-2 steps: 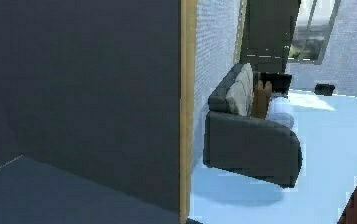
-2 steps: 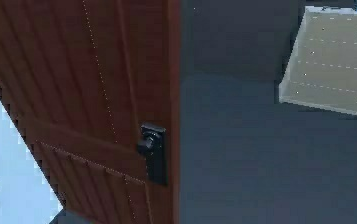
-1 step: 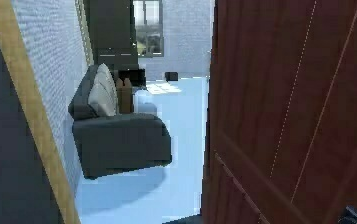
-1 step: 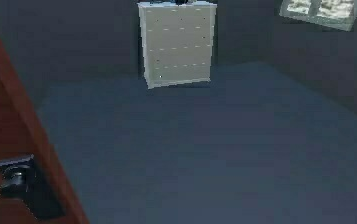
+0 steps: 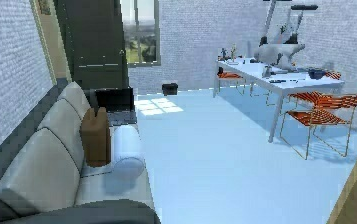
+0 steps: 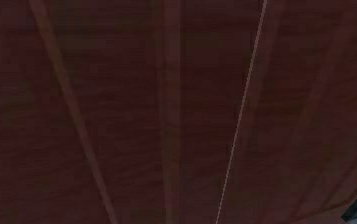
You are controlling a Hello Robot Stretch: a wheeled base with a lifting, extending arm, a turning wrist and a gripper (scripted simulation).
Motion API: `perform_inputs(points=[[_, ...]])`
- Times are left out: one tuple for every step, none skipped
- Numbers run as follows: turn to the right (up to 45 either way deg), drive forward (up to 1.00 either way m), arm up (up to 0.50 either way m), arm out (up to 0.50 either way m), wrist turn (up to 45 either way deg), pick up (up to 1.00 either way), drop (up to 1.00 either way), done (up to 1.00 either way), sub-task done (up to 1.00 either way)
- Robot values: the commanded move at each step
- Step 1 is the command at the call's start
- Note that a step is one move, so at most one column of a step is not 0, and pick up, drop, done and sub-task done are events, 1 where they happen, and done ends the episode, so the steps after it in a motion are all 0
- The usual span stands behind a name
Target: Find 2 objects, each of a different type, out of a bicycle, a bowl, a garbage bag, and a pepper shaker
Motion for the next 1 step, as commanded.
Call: perform_inputs(points=[[3.0, 0.00, 0.00, 0.00, 0.0, 0.00, 0.00, 0.00, 0.00]])
